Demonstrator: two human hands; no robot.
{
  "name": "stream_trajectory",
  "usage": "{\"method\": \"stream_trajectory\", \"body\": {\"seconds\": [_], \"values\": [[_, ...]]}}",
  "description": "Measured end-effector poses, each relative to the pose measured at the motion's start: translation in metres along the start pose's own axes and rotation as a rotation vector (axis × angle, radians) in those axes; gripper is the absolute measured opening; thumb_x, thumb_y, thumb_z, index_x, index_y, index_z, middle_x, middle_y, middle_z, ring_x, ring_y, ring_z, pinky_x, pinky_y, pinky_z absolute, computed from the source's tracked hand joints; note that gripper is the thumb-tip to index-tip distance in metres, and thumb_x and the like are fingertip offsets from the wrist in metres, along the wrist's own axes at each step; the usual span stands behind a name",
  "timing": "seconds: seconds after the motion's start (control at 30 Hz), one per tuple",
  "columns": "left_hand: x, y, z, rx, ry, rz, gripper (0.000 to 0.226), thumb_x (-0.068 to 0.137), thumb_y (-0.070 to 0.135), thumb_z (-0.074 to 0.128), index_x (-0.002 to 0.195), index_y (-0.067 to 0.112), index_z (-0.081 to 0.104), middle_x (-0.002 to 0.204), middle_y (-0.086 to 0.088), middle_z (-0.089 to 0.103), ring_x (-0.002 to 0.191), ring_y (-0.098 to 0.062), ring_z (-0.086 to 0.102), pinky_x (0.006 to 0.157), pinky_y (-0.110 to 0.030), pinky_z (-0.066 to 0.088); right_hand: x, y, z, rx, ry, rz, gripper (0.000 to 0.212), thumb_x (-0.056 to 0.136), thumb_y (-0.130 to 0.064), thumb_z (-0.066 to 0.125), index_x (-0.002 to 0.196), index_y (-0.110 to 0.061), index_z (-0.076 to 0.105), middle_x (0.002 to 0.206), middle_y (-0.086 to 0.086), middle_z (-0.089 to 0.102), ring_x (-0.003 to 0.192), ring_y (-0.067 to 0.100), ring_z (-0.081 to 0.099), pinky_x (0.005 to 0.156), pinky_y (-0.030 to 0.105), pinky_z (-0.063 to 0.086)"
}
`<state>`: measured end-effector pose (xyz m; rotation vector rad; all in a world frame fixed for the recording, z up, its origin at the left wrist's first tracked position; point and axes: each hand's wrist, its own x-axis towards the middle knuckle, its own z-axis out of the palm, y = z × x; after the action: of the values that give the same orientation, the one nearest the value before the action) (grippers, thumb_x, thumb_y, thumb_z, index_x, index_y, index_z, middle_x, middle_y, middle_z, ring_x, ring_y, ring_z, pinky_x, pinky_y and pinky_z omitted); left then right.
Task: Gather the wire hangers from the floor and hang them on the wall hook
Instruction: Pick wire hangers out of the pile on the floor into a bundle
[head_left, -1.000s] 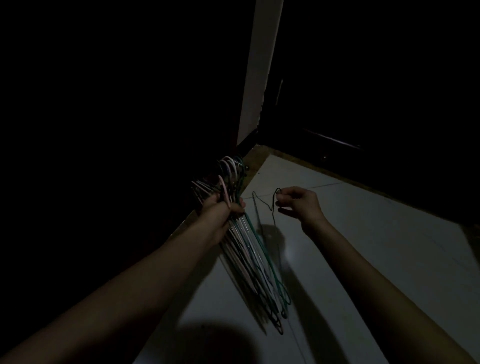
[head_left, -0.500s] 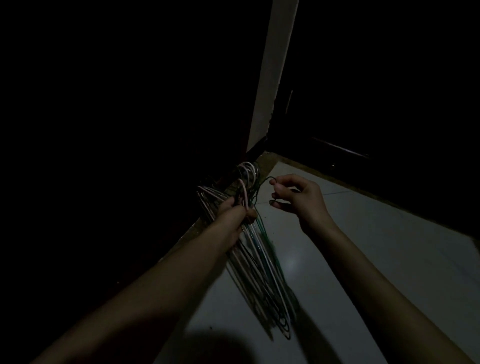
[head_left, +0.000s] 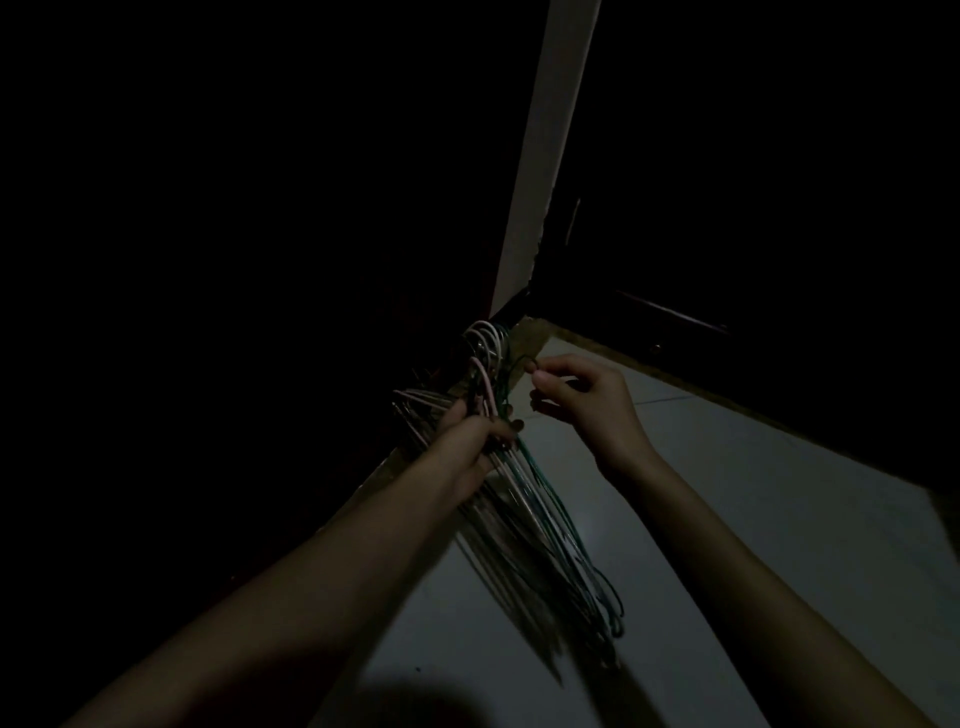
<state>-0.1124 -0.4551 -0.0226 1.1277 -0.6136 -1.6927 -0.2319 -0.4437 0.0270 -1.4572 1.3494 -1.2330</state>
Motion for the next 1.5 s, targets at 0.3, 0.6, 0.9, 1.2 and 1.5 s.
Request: {"method": "stream_trajectory", "body": {"seconds": [0.3,0.6,0.9,1.2,1.5], "values": [[-0.007,0.022,0.010,-0.130,-0.017,0.056,0.069,0.080,-0.022,0.043,0.142,0.009,0.034,0.136,-0.022,0.049,0.114,-0.031,0.058,0.075,-0.032,0.054,-0.021,0.024,0.002,-0.386,-0.202,0.174,0.067,0.073,-0.026,0.078,0.130,-0.020,0.045,0.118,-0.003,0.052,0.109,0.014,0.052,0.087,0.027,0.045],[-0.047,0.065,0.033,-0.156,-0.092,0.137,0.073,0.082,-0.022,0.040,0.145,0.013,0.029,0.135,-0.022,0.050,0.121,-0.031,0.052,0.088,-0.033,0.051,-0.010,-0.038,-0.010,-0.705,-0.122,0.086,0.055,0.072,-0.028,0.077,0.119,-0.023,0.050,0.097,0.001,0.062,0.086,0.019,0.061,0.080,0.039,0.053],[-0.120,0.180,0.107,-0.004,-0.192,0.191,0.091,0.078,-0.015,0.048,0.149,0.032,0.015,0.147,-0.013,0.037,0.127,-0.029,0.046,0.108,-0.045,0.038,0.000,-0.192,-0.061,-0.606,0.036,-0.046,0.041,0.069,-0.017,0.079,0.100,-0.028,0.054,0.095,-0.004,0.064,0.088,0.013,0.062,0.082,0.038,0.053],[-0.242,0.387,0.225,0.025,-0.315,0.348,0.089,0.077,-0.023,0.042,0.146,0.030,0.021,0.134,-0.014,0.051,0.099,-0.015,0.061,0.067,-0.021,0.053,0.017,-0.455,-0.128,-0.581,0.062,-0.163,0.045,0.069,-0.008,0.075,0.086,-0.041,0.049,0.086,-0.014,0.063,0.079,-0.002,0.061,0.076,0.022,0.050],[-0.381,0.601,0.328,0.140,-0.444,0.525,0.091,0.081,-0.019,0.049,0.148,0.031,0.012,0.123,-0.007,0.057,0.115,-0.012,0.056,0.090,-0.028,0.051,0.013,-0.737,-0.188,-0.544,0.033,-0.246,0.039,0.073,-0.005,0.072,0.090,-0.036,0.054,0.089,-0.006,0.065,0.080,0.005,0.064,0.077,0.025,0.052]]}}
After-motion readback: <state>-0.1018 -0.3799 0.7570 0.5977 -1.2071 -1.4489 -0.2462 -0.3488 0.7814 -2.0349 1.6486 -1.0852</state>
